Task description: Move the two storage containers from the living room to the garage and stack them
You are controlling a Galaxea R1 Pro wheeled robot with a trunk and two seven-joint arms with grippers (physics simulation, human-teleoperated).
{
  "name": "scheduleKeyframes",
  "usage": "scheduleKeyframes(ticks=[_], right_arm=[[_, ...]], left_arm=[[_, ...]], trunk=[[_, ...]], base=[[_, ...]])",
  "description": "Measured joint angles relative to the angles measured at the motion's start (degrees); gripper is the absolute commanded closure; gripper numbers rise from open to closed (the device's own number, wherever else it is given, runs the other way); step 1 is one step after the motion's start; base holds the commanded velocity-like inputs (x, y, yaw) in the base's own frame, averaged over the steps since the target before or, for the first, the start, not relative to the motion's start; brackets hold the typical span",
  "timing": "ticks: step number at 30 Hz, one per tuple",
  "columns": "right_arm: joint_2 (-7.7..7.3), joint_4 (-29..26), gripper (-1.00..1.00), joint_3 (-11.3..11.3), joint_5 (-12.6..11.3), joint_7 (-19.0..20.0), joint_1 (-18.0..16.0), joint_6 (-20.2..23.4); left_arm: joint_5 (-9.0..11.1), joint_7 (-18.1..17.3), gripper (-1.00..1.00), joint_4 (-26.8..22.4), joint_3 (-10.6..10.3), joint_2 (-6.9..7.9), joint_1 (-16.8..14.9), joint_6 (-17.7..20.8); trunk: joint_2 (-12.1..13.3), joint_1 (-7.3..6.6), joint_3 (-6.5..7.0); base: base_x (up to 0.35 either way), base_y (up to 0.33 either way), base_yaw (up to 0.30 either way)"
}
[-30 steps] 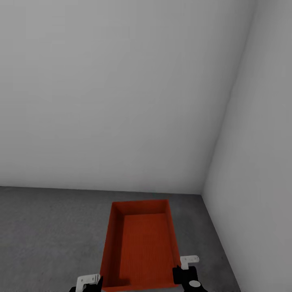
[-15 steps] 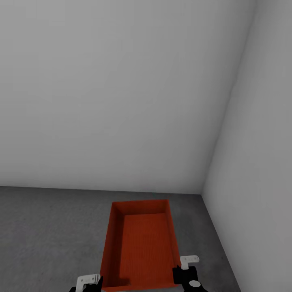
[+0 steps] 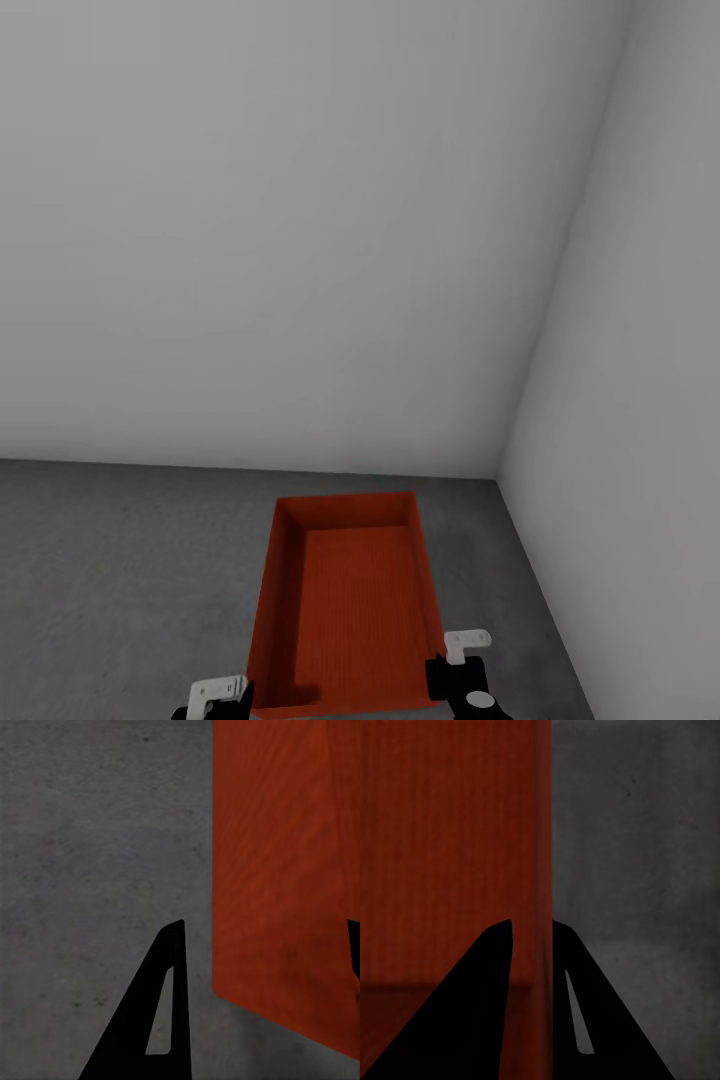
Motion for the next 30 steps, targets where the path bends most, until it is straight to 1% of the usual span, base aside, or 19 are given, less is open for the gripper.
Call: scheduleKeyframes(ticks=[20, 30], right_arm=[[0.0, 0.0, 1.0, 0.0, 0.0, 0.0, 0.0, 0.0], [0.0, 0.0, 1.0, 0.0, 0.0, 0.0, 0.0, 0.0]], left_arm=[[0.0, 0.0, 1.0, 0.0, 0.0, 0.01, 0.0, 0.1], [0.0, 0.0, 1.0, 0.0, 0.0, 0.01, 0.0, 0.1]], trunk=[[0.0, 0.0, 0.0], [-4.0, 2.19, -1.79]], base=[[0.0, 0.0, 0.0], [0.0, 0.0, 0.0]])
